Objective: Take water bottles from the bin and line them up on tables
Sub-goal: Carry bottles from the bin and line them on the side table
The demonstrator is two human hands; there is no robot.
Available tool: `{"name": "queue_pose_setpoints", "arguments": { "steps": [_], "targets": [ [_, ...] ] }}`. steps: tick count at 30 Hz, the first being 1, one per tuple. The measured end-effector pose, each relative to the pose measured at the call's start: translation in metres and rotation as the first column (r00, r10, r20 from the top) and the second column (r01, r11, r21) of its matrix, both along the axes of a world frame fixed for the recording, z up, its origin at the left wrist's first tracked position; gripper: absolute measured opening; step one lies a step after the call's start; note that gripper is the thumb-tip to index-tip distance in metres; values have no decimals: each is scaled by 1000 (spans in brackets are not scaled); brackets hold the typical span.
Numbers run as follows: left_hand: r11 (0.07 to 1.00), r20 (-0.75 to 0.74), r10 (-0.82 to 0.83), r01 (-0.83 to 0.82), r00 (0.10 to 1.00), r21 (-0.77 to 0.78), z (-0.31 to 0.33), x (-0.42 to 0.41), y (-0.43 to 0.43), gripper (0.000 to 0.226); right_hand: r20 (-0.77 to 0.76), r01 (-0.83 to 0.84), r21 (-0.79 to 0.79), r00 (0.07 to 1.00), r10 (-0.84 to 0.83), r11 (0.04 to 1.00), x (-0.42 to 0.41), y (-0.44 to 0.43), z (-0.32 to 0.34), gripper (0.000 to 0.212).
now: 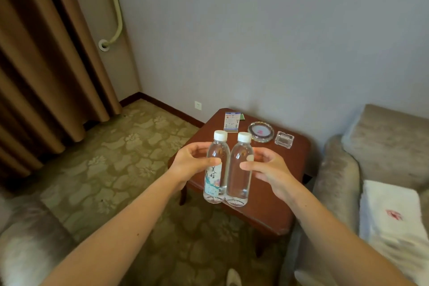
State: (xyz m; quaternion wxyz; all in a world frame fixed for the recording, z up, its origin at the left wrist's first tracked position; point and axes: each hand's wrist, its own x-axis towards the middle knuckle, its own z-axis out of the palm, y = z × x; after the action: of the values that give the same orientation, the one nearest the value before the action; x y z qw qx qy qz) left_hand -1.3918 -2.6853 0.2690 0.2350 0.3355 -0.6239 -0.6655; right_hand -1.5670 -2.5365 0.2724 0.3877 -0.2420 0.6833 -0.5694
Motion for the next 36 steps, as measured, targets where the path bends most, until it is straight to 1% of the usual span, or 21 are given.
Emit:
{"name": "queue_pose_setpoints", "arguments": {
  "steps": [5,8,12,15,21,27,31,36],
  "targets": [
    [1000,-2,8,-8,1000,26,-10,-81,-68,43,8,-21,14,1000,20,1000,-84,-72,-9,49],
    [999,3,5,-5,1000,32,-35,-116,-105,45,14,-10,23,1000,10,1000,-118,-107,-33,49],
    [1000,-13,-3,4,1000,20,-97,-153,-151,47,4,19,7,1000,-19,1000,-149,-147,-91,51],
    [999,-34,-38,37,999,-27,-157,-176,-182,48,-17,49,-31,999,-49,998,-163,-172,-147,49],
    [984,-93,-93,78,991,-160,-273,-222,-242,48,-124,122,-144,982,-141,982,-195,-223,-268,51],
    [960,-177,-120,68,977,-272,-366,-262,-284,51,-231,181,-269,941,-246,946,-226,-264,-367,52],
    [948,-216,-119,47,969,-314,-404,-274,-299,51,-268,193,-333,919,-289,923,-234,-280,-403,50],
    [943,-245,-133,46,960,-329,-415,-278,-308,50,-322,214,-391,879,-351,895,-232,-286,-420,53]
  ]
}}
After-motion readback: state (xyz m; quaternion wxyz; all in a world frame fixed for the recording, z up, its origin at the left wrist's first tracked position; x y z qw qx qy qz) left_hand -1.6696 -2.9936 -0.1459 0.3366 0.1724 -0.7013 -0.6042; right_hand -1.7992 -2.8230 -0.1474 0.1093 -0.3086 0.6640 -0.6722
